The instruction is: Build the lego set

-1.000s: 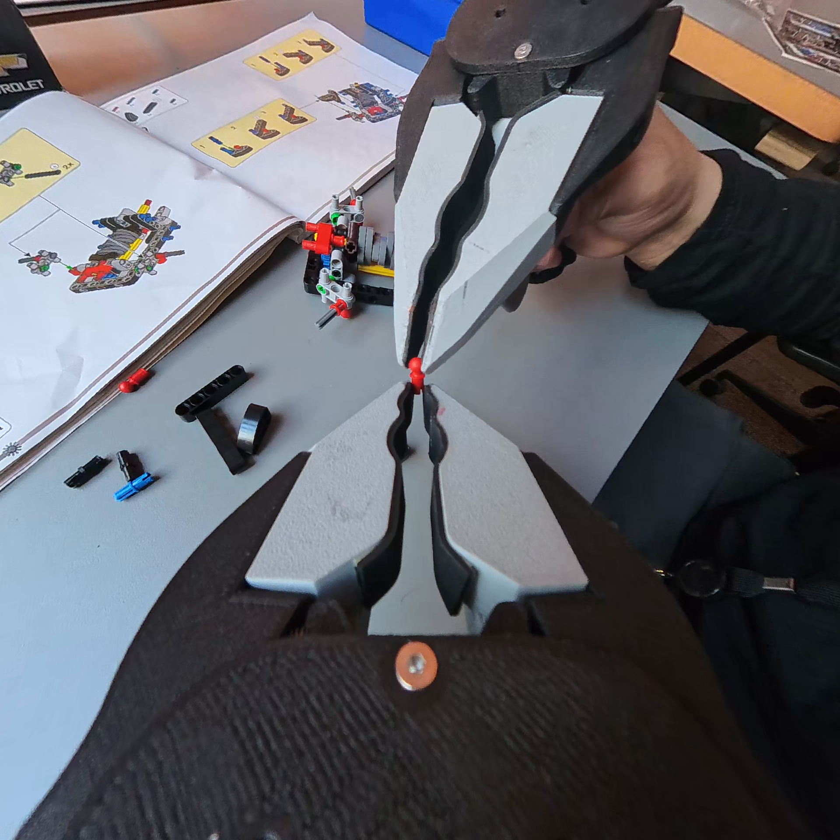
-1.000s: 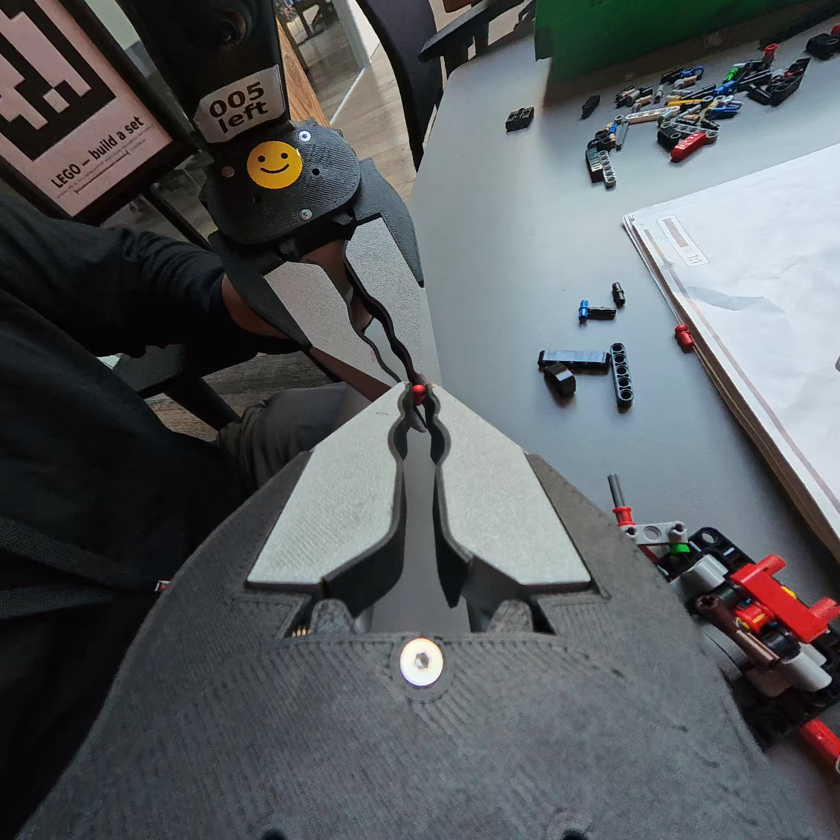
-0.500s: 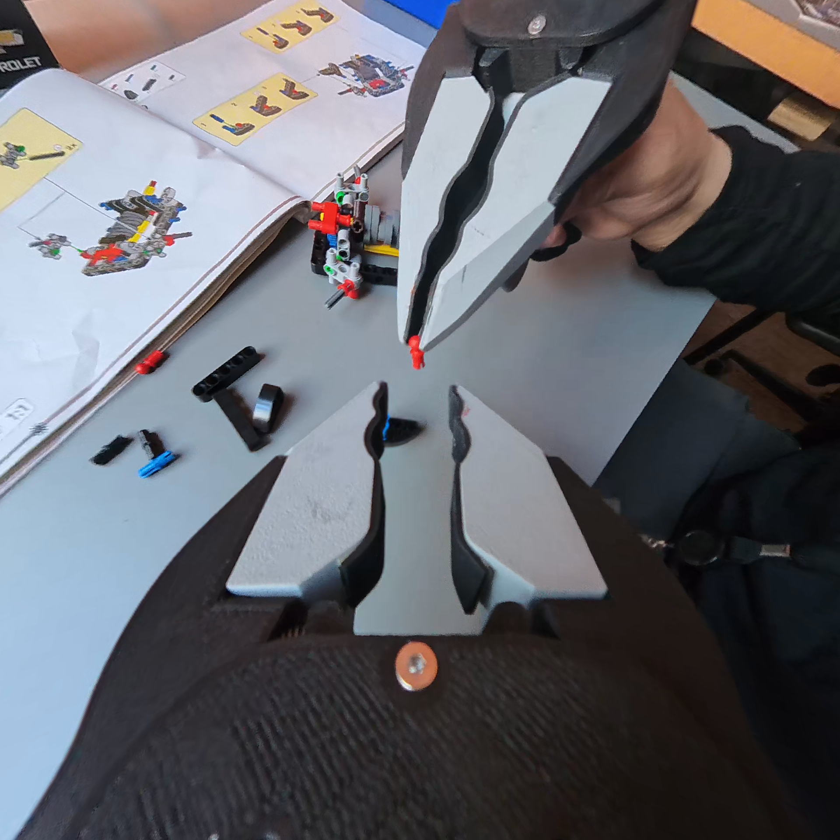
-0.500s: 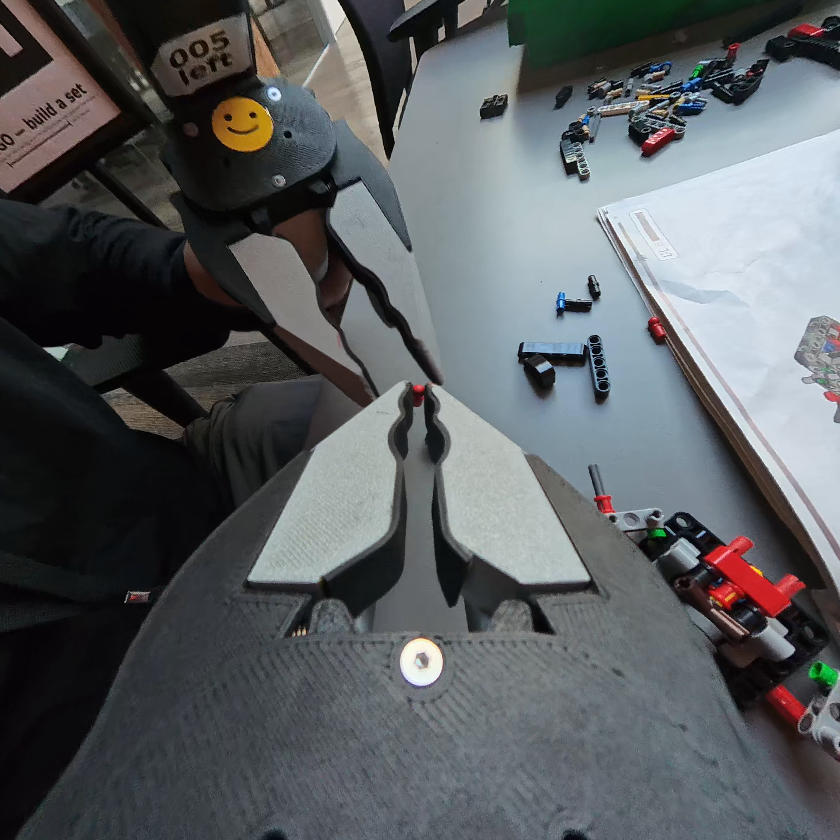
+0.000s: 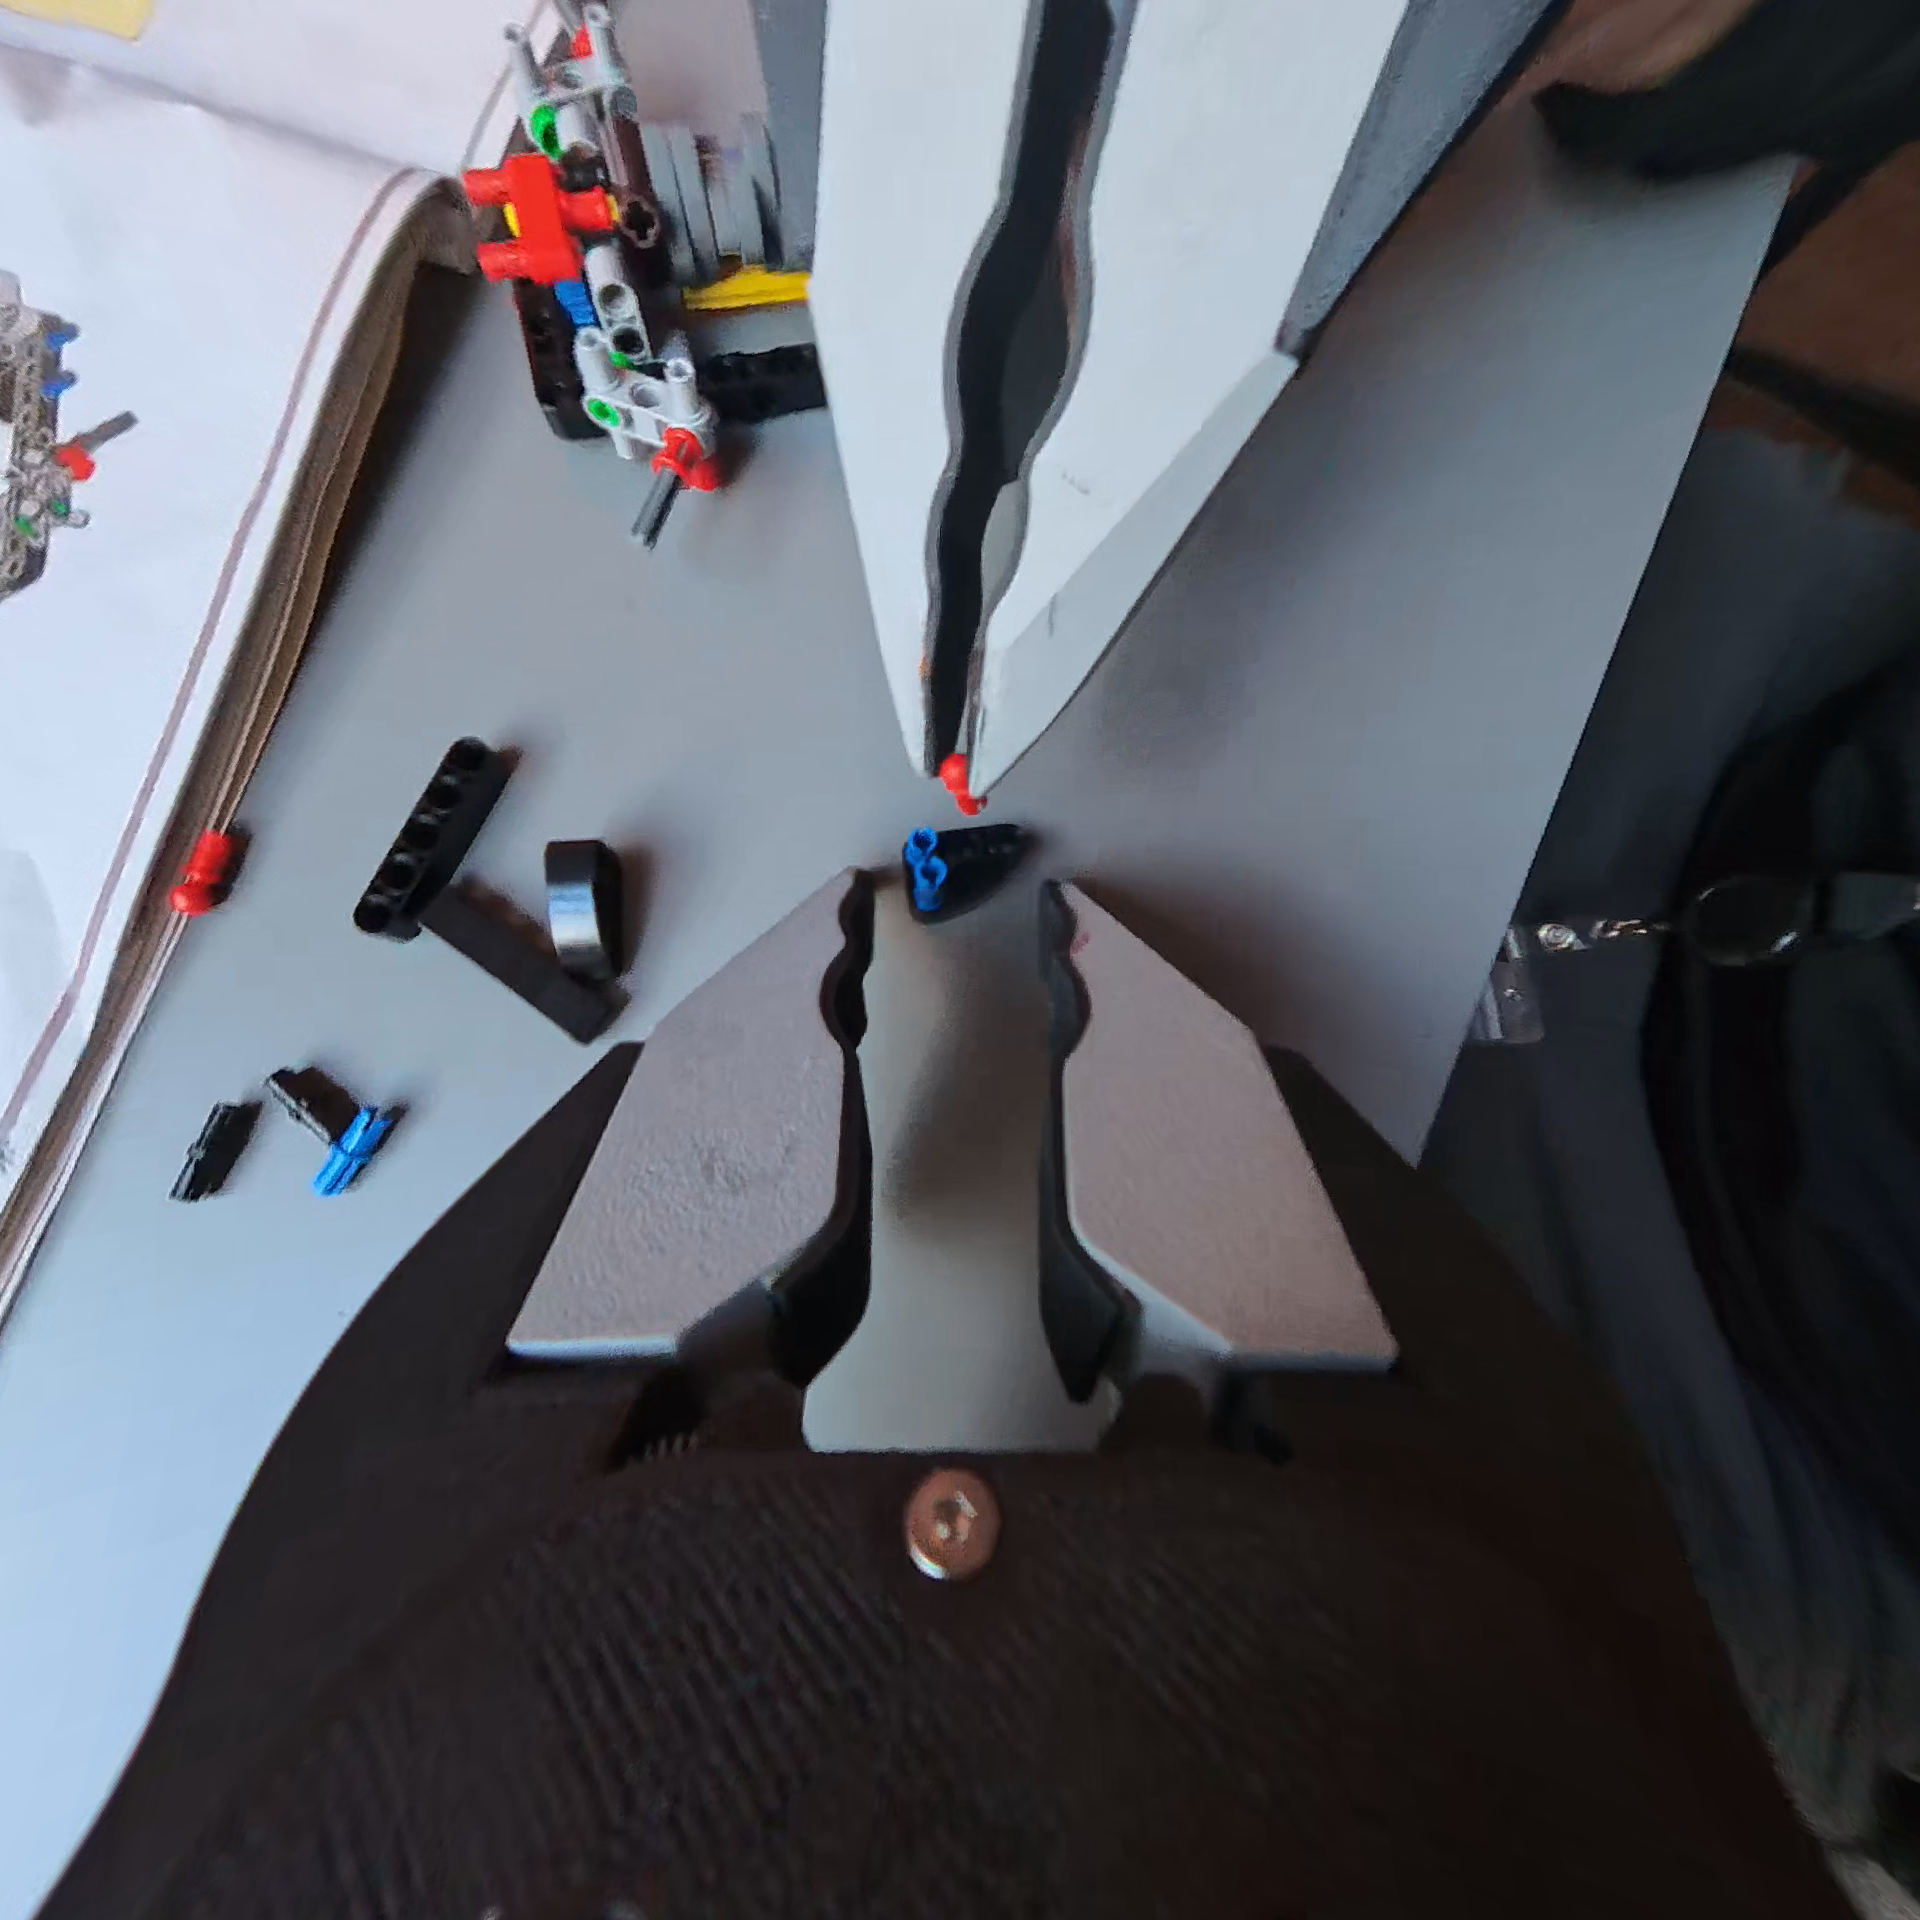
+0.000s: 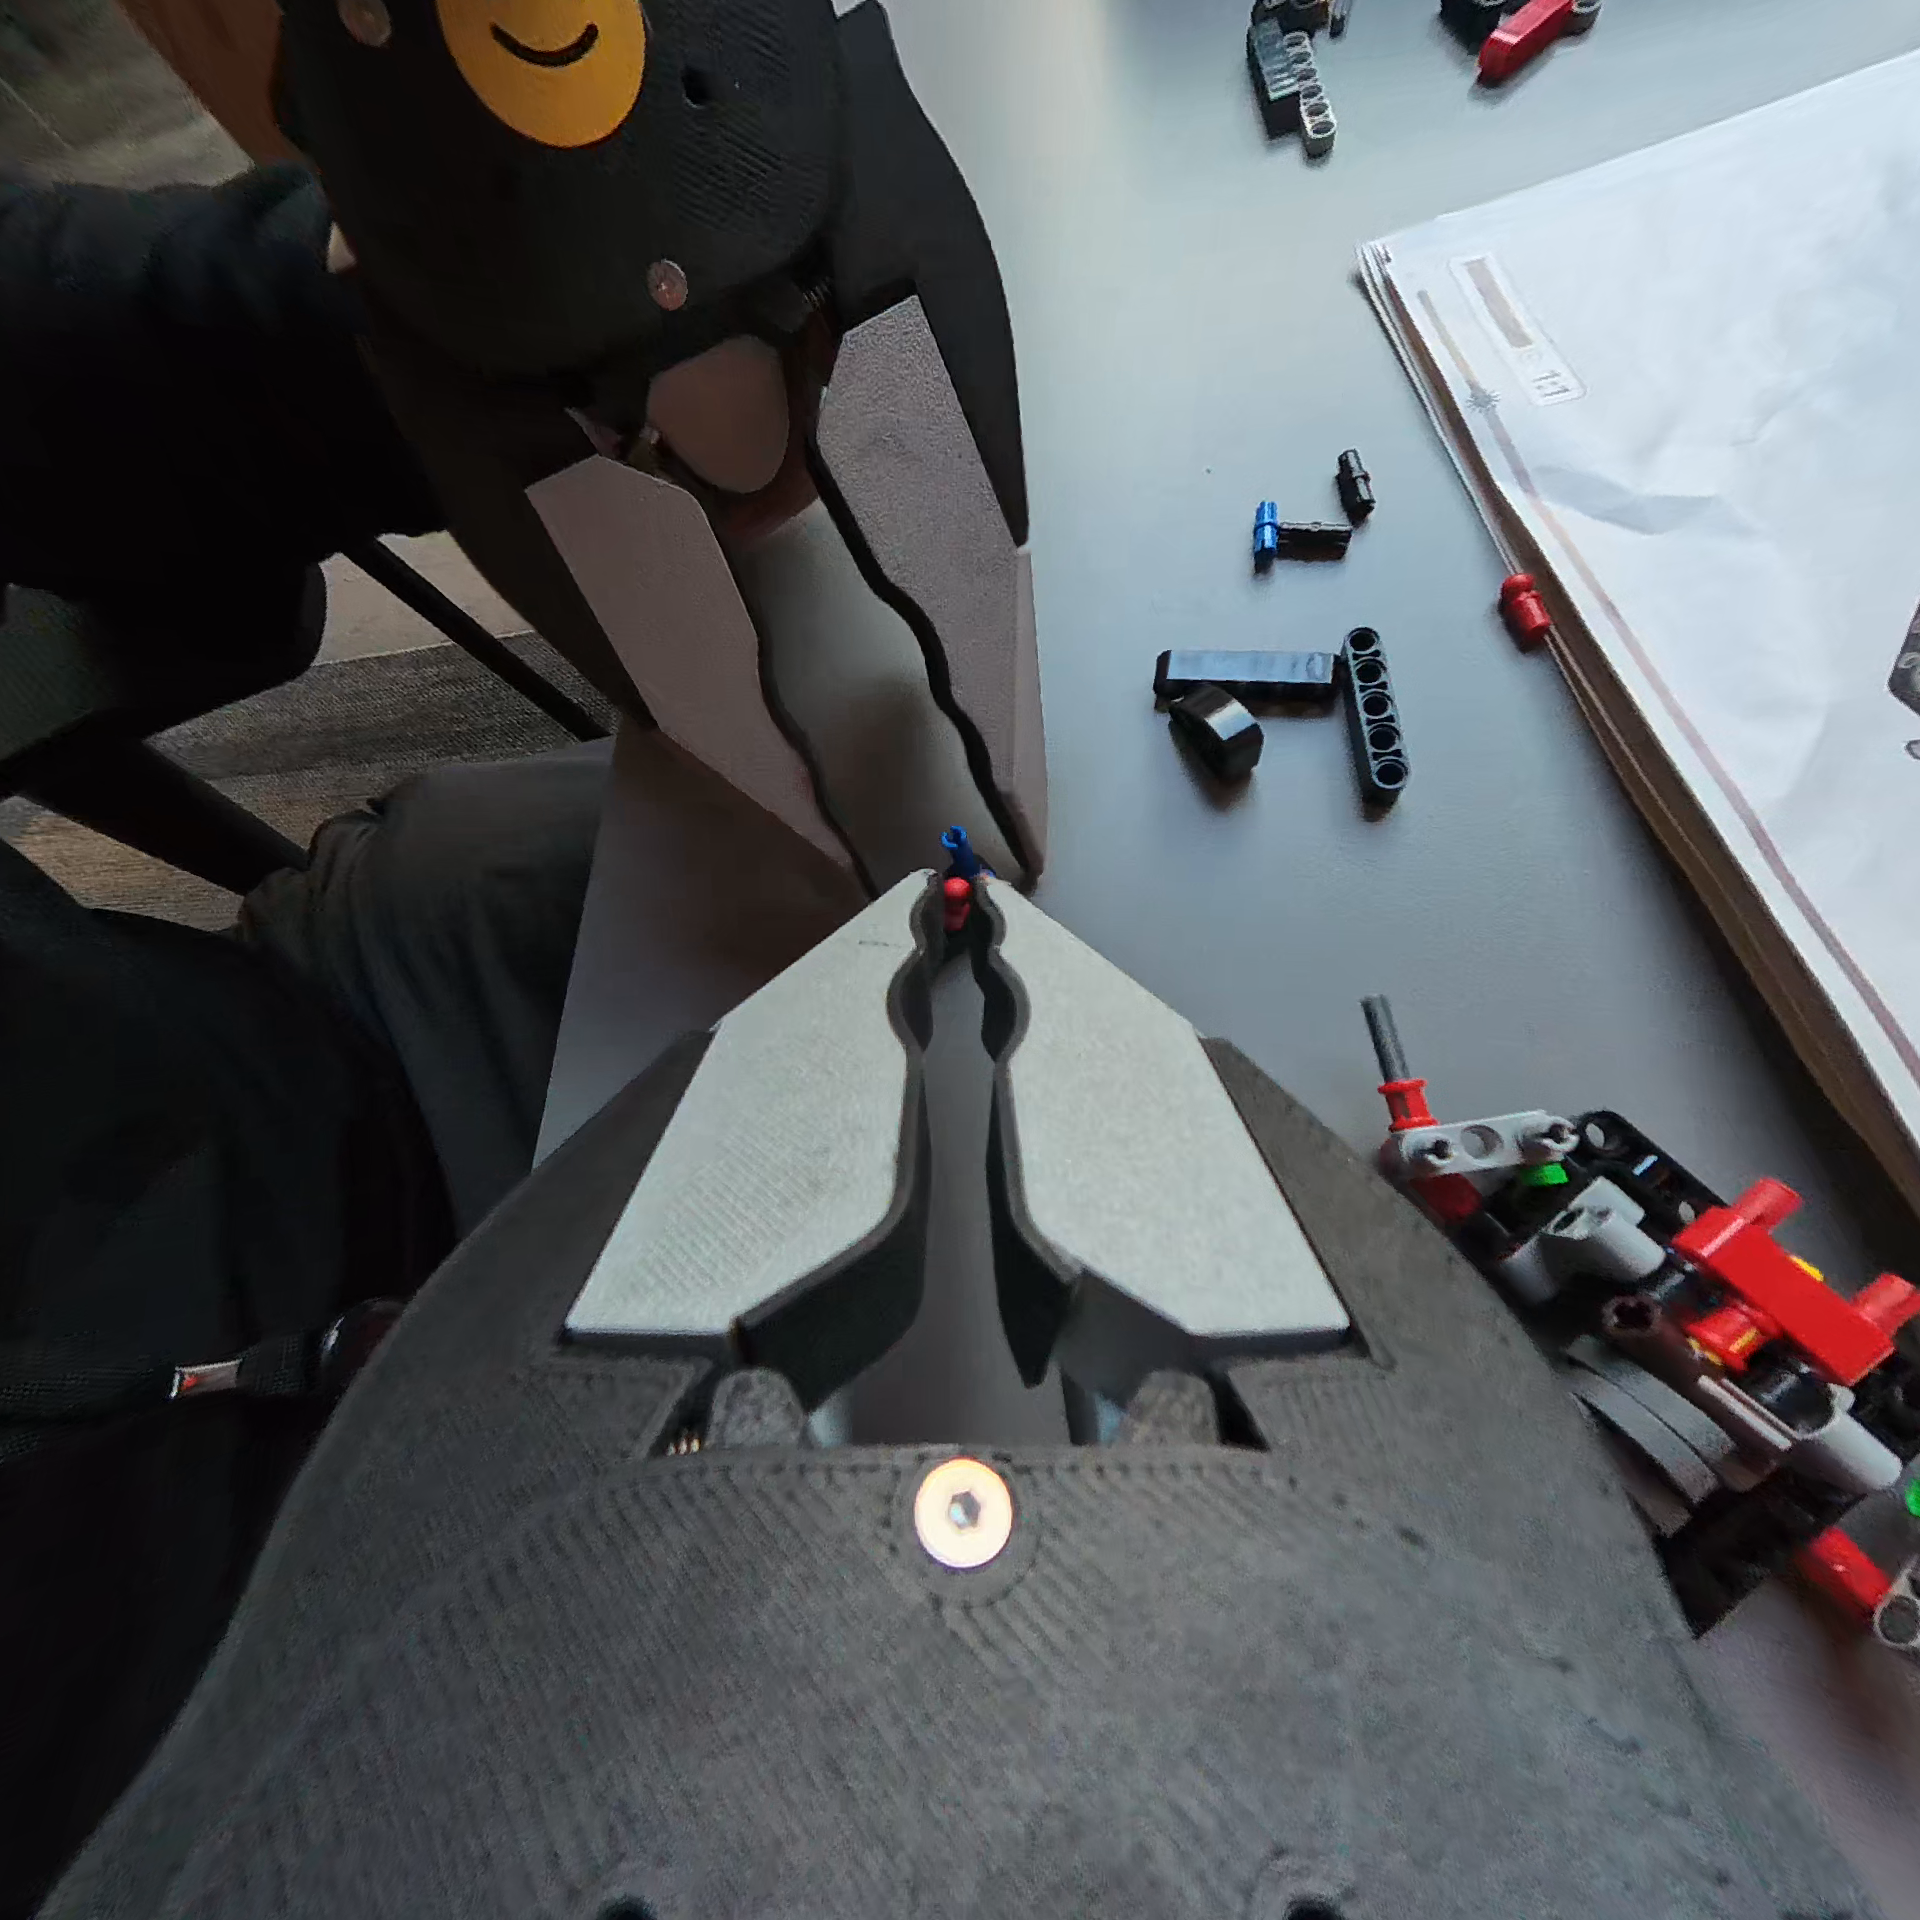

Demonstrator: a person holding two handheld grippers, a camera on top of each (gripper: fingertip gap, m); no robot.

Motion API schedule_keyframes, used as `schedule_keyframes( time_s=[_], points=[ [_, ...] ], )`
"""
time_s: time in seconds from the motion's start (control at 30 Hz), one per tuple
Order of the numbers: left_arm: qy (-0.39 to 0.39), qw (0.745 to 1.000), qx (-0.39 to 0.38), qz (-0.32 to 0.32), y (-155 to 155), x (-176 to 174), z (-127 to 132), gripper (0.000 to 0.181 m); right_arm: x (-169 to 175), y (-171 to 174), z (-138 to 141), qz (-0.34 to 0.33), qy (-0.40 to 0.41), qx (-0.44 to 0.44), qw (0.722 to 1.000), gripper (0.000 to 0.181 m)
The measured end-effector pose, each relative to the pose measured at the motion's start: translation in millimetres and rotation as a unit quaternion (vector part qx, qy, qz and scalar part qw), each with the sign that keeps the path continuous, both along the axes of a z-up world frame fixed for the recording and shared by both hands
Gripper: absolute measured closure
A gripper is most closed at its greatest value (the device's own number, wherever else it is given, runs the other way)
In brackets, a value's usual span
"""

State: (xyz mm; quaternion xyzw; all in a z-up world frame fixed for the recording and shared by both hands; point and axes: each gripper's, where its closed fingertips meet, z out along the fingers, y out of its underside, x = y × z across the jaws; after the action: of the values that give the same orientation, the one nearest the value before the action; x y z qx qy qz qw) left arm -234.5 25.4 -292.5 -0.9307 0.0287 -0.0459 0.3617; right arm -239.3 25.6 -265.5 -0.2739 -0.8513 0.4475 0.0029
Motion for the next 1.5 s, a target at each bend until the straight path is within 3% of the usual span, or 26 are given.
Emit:
schedule_keyframes(
  time_s=[0.1, 0.43, 1.5],
  points=[
    [0.011, 1.0, 0.003, 0.001, 4, 2, 0, 0.161, 2, -2, -4, 0.002, -0.003, 0.002, 1.0, 0.179],
    [-0.01, 0.998, 0.026, 0.048, 5, 2, 0, 0.162, 2, -4, -8, 0.004, -0.001, 0.001, 1.0, 0.179],
    [-0.026, 0.998, 0.028, 0.057, 7, 3, 0, 0.162, 2, -1, -13, 0.042, 0.099, 0.11, 0.988, 0.179]
  ],
)
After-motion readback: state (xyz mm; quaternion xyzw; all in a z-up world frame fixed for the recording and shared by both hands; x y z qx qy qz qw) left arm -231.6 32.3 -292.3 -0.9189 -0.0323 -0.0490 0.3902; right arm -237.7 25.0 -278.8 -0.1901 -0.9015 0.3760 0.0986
